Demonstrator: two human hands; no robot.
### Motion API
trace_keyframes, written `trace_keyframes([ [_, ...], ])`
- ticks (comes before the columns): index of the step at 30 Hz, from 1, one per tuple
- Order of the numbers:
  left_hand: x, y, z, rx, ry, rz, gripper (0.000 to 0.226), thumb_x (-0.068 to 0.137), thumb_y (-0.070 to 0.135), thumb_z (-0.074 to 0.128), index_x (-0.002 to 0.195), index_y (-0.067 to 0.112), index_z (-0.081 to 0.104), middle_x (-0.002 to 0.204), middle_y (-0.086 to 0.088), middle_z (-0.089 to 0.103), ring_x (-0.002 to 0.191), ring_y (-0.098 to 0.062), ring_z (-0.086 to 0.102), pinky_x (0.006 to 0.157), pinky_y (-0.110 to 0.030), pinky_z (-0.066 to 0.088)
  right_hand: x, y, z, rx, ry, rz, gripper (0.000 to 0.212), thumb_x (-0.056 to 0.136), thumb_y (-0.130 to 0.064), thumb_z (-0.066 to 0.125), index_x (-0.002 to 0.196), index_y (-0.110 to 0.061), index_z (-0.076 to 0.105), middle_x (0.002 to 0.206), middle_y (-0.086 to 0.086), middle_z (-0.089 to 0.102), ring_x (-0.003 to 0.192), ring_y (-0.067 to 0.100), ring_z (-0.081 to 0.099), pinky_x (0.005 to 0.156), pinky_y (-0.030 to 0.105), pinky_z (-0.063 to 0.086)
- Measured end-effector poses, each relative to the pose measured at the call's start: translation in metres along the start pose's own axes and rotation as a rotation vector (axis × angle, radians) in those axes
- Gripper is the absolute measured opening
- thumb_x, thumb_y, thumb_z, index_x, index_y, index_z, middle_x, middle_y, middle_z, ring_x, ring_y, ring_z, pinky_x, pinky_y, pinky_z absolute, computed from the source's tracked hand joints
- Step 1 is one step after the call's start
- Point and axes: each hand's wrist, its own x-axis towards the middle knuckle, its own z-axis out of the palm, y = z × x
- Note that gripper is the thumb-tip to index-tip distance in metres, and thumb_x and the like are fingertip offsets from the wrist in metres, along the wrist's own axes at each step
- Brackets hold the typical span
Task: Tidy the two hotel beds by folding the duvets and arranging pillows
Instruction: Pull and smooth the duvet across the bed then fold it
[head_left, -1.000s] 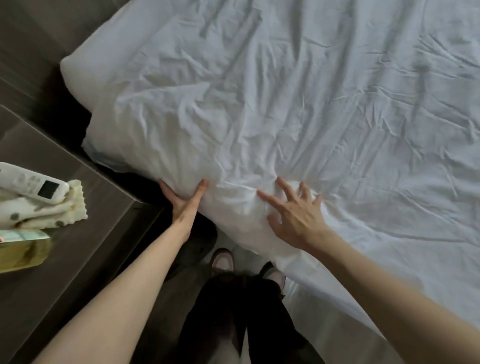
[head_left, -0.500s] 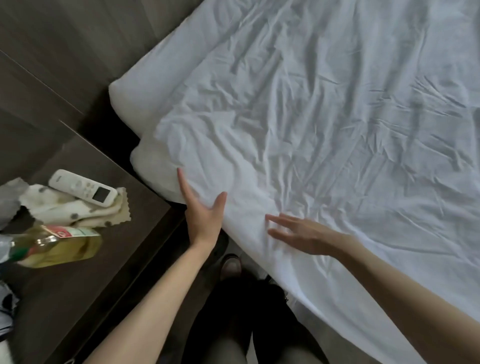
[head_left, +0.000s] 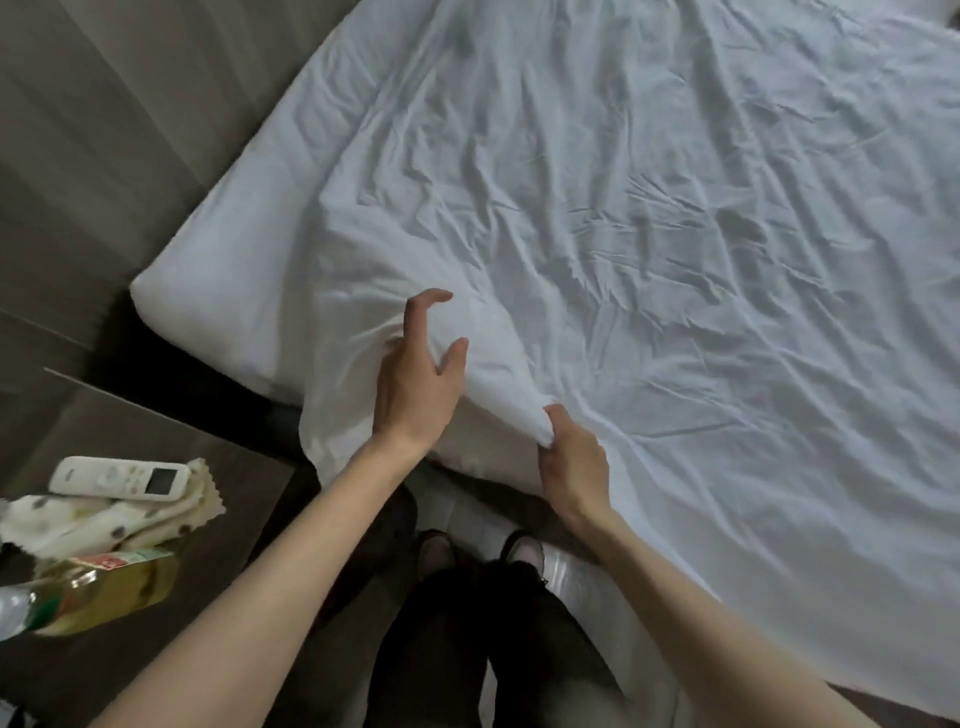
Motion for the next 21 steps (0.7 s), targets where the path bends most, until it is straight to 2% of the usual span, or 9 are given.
trace_keyframes([
  [2, 0.006, -0.001, 0.0, 0.233, -0.176, 0.061, 0.061, 0.091, 0.031, 0.064, 0.143, 0.032, 0.033, 0.096, -0.004, 0.045, 0.097, -0.021, 0.047, 0.09, -0.032, 0.041, 0.005, -0.004, -0.03, 0.045, 0.114, 0.002, 0.038, 0.084, 0.0, 0.044, 0.113, -0.021, 0.057, 0.098, 0.009, 0.066, 0.089, 0.035, 0.059, 0.064, 0.034, 0.032],
  [4, 0.011, 0.0, -0.002, 0.544, -0.317, 0.122, 0.093, 0.082, 0.04, 0.072, 0.152, 0.038, 0.01, 0.113, -0.013, 0.035, 0.113, -0.029, 0.037, 0.103, -0.035, 0.031, 0.014, -0.01, -0.058, 0.011, 0.184, -0.038, 0.031, 0.086, -0.001, 0.044, 0.106, -0.018, 0.059, 0.095, 0.01, 0.066, 0.087, 0.035, 0.058, 0.062, 0.034, 0.031],
  [7, 0.015, 0.004, 0.004, 0.85, -0.288, 0.167, 0.112, 0.079, 0.035, 0.075, 0.152, 0.035, -0.011, 0.127, -0.025, 0.028, 0.12, -0.041, 0.032, 0.106, -0.041, 0.03, 0.028, -0.023, -0.091, -0.074, 0.209, -0.107, 0.027, 0.086, -0.002, 0.043, 0.102, -0.017, 0.059, 0.095, 0.008, 0.064, 0.089, 0.034, 0.056, 0.063, 0.035, 0.032],
  [9, 0.024, 0.007, 0.007, 0.877, -0.138, 0.18, 0.112, 0.076, 0.023, 0.077, 0.154, 0.034, -0.003, 0.123, -0.024, 0.034, 0.113, -0.039, 0.04, 0.098, -0.042, 0.039, 0.035, -0.031, -0.108, -0.148, 0.253, -0.164, 0.028, 0.084, 0.0, 0.044, 0.102, -0.015, 0.061, 0.088, 0.008, 0.064, 0.092, 0.033, 0.052, 0.069, 0.036, 0.029],
  [12, 0.048, 0.009, 0.012, 0.961, 0.087, 0.307, 0.105, 0.075, 0.0, 0.072, 0.153, 0.032, 0.009, 0.104, -0.017, 0.047, 0.089, -0.032, 0.051, 0.078, -0.039, 0.049, 0.043, -0.037, -0.13, -0.262, 0.317, -0.184, 0.029, 0.079, 0.001, 0.046, 0.094, -0.018, 0.062, 0.064, -0.005, 0.046, 0.093, 0.028, 0.044, 0.073, 0.035, 0.019],
  [14, 0.067, 0.014, 0.012, 1.028, 0.125, 0.442, 0.094, 0.078, -0.009, 0.057, 0.151, 0.03, 0.013, 0.092, -0.014, 0.05, 0.08, -0.03, 0.052, 0.07, -0.037, 0.048, 0.053, -0.037, -0.145, -0.305, 0.3, -0.163, 0.032, 0.078, 0.001, 0.044, 0.094, -0.019, 0.062, 0.071, -0.002, 0.058, 0.091, 0.027, 0.045, 0.072, 0.035, 0.019],
  [17, 0.103, 0.034, 0.017, 1.207, 0.133, 0.563, 0.075, 0.08, -0.002, 0.046, 0.143, 0.032, 0.022, 0.085, -0.007, 0.053, 0.073, -0.022, 0.053, 0.067, -0.03, 0.042, 0.076, -0.033, -0.166, -0.311, 0.251, -0.121, 0.028, 0.08, -0.001, 0.043, 0.094, -0.018, 0.06, 0.093, 0.004, 0.066, 0.088, 0.032, 0.055, 0.066, 0.035, 0.028],
  [19, 0.131, 0.051, 0.025, 1.262, 0.147, 0.601, 0.057, 0.083, 0.005, 0.037, 0.133, 0.033, 0.031, 0.083, -0.003, 0.055, 0.071, -0.018, 0.053, 0.067, -0.028, 0.038, 0.093, -0.031, -0.179, -0.314, 0.253, -0.097, 0.027, 0.082, -0.002, 0.044, 0.095, -0.018, 0.061, 0.095, 0.005, 0.065, 0.089, 0.034, 0.057, 0.063, 0.035, 0.035],
  [21, 0.159, 0.063, 0.032, 1.302, 0.125, 0.634, 0.043, 0.081, 0.01, 0.043, 0.119, 0.029, 0.039, 0.082, 0.0, 0.057, 0.072, -0.016, 0.055, 0.067, -0.028, 0.04, 0.115, -0.031, -0.192, -0.333, 0.267, -0.086, 0.031, 0.082, -0.001, 0.043, 0.097, -0.019, 0.063, 0.093, 0.007, 0.065, 0.088, 0.034, 0.058, 0.064, 0.036, 0.038],
])
